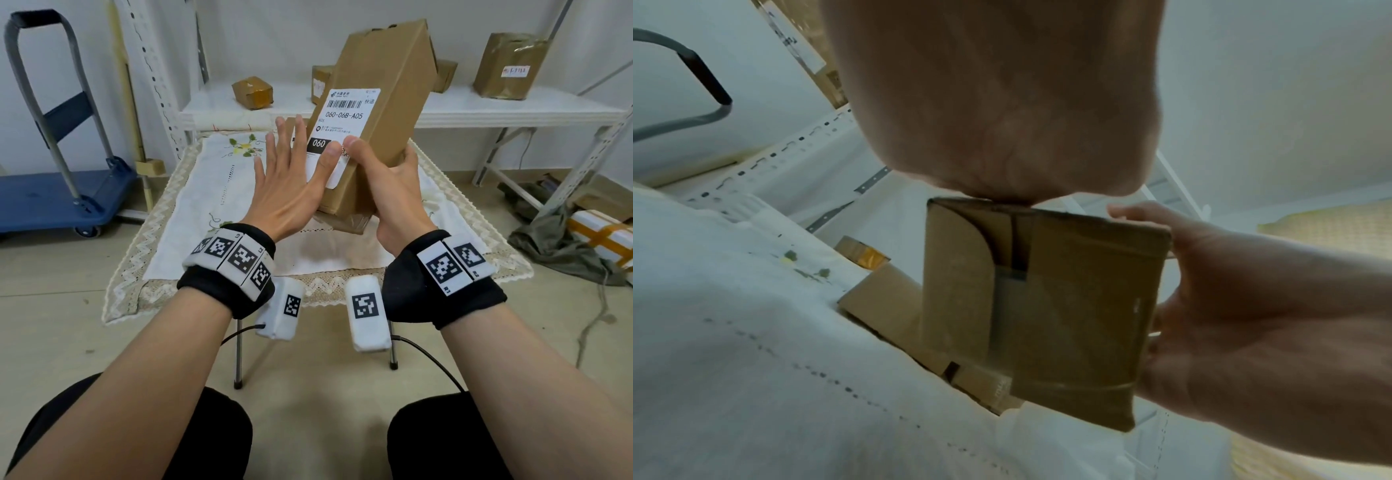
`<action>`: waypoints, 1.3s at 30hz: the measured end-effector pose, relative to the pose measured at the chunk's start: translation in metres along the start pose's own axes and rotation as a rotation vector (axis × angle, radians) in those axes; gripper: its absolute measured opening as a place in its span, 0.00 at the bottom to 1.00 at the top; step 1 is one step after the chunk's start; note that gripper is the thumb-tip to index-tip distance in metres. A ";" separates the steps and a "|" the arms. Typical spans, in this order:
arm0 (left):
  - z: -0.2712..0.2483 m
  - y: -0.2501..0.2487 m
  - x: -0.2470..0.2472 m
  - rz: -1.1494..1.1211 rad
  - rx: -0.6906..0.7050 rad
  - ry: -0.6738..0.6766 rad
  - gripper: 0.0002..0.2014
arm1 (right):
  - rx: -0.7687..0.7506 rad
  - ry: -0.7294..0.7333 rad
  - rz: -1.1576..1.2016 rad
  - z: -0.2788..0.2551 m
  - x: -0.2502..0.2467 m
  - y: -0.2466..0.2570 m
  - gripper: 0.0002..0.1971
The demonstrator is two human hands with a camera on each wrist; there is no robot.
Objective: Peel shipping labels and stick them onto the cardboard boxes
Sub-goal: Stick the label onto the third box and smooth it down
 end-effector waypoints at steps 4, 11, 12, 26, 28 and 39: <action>-0.001 0.001 0.004 -0.051 -0.013 0.013 0.39 | 0.012 0.012 -0.018 -0.004 -0.003 0.005 0.38; 0.003 0.012 -0.003 -0.072 -0.057 0.020 0.39 | 0.053 0.038 -0.063 -0.006 -0.012 0.012 0.36; 0.002 0.010 -0.006 -0.067 -0.045 0.010 0.39 | 0.065 0.036 -0.069 -0.006 -0.012 0.012 0.37; 0.001 0.014 -0.031 0.105 0.081 -0.169 0.38 | 0.038 0.154 -0.336 -0.010 0.004 0.008 0.64; 0.002 0.018 -0.034 0.096 0.068 -0.176 0.38 | 0.028 0.173 -0.360 -0.010 0.004 0.009 0.64; 0.011 0.021 -0.044 -0.057 0.038 -0.230 0.38 | 0.026 0.287 -0.409 -0.010 0.001 0.016 0.59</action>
Point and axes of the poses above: each hand's wrist, its own z-axis towards the middle knuckle, its own x-axis out of the palm, y = z × x, the point moved 4 cm from there along z, towards the middle knuckle, and after that the axes turned 8 degrees about z, right-handed, at the moved point
